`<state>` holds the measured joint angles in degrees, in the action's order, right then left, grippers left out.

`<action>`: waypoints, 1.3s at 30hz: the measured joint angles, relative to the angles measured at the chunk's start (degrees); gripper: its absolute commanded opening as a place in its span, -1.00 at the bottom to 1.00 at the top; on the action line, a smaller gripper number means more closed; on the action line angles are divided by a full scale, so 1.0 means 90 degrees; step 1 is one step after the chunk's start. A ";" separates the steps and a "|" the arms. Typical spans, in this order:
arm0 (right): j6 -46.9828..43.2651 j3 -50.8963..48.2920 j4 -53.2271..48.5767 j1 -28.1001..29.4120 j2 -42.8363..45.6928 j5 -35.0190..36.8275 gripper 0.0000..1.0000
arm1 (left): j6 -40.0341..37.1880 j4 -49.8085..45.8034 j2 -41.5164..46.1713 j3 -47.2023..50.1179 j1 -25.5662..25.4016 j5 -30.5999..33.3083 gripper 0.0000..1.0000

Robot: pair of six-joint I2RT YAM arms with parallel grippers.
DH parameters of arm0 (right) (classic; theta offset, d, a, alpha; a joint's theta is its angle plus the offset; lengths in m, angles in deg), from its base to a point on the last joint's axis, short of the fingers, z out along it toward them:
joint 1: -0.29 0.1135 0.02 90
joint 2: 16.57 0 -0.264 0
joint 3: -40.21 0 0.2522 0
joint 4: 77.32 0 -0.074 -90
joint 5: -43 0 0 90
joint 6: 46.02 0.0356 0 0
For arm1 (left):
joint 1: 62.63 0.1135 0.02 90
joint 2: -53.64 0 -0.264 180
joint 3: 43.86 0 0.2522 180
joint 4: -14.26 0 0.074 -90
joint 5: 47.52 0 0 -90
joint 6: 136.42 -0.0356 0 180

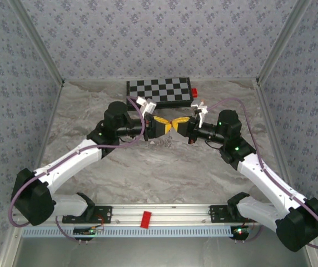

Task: Put the keys on the keyring

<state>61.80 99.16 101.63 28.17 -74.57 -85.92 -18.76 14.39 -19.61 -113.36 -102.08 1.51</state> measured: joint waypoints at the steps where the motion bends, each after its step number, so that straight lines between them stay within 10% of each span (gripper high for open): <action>1: 0.0000 0.0000 0.0002 0.0002 0.0000 -0.0005 -1.00 | 0.0000 0.0002 0.0000 0.0000 0.0000 -0.0010 -0.47; 34: -0.0005 0.0000 0.0041 0.0017 -0.0015 -0.0109 -1.00 | -0.0138 -0.0005 0.0002 0.0000 0.0000 -0.0019 -1.00; 39: -0.0027 -0.0007 0.0039 0.0019 0.0002 -0.0056 -0.44 | -0.0146 -0.0015 0.0007 0.0000 0.0000 -0.0019 -1.00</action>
<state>61.56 99.09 101.98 28.35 -74.55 -86.42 -20.07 14.26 -19.54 -113.36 -102.08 1.33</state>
